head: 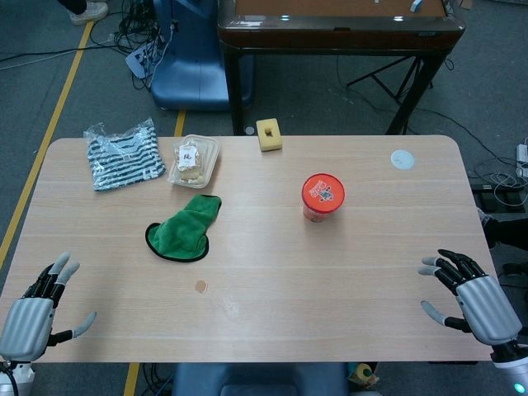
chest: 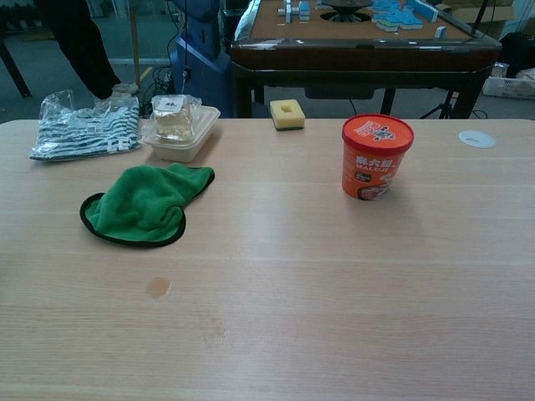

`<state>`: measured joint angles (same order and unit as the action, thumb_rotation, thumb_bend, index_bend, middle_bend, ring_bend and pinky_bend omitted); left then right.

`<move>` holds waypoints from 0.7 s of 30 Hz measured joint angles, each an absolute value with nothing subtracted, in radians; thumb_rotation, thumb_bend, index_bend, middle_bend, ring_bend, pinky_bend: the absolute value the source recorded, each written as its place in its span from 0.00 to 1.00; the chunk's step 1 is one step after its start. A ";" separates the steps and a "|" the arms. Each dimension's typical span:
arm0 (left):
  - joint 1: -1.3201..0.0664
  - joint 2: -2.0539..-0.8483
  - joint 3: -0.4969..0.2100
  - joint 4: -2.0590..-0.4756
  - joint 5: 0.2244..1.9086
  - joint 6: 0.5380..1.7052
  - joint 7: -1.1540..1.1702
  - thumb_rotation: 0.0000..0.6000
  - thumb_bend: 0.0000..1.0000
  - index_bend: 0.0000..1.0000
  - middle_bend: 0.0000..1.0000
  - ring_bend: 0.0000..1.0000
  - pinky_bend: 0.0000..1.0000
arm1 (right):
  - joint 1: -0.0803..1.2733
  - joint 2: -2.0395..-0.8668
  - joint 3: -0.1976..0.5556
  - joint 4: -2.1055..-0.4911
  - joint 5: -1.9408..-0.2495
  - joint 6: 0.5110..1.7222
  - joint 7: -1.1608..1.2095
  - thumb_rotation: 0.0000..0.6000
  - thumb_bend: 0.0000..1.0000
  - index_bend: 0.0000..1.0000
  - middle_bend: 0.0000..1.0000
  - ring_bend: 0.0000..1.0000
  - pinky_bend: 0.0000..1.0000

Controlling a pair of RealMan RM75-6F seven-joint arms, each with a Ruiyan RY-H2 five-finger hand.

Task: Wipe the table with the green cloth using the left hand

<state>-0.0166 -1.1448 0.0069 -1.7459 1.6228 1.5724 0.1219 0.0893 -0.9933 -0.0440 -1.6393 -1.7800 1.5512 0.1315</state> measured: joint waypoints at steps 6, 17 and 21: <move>-0.018 -1.144 0.007 -1.742 1.624 1.571 0.117 1.00 0.18 0.12 0.05 0.09 0.26 | 0.091 -0.991 -0.045 -1.644 -1.784 1.553 0.124 1.00 0.33 0.35 0.29 0.16 0.19; -0.110 -1.128 -0.017 -1.718 1.659 1.485 0.058 1.00 0.18 0.12 0.05 0.09 0.26 | 0.073 -0.966 -0.038 -1.671 -1.774 1.590 0.097 1.00 0.33 0.35 0.29 0.16 0.19; -0.185 -1.126 -0.040 -1.698 1.670 1.407 0.017 1.00 0.18 0.12 0.05 0.09 0.26 | 0.069 -0.952 -0.036 -1.694 -1.776 1.596 0.075 1.00 0.33 0.35 0.29 0.16 0.19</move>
<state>-0.1847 -1.1255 -0.0399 -1.6977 1.6699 1.4073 0.0168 0.0687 -0.9517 -0.0364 -1.6935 -1.7761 1.5956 0.0754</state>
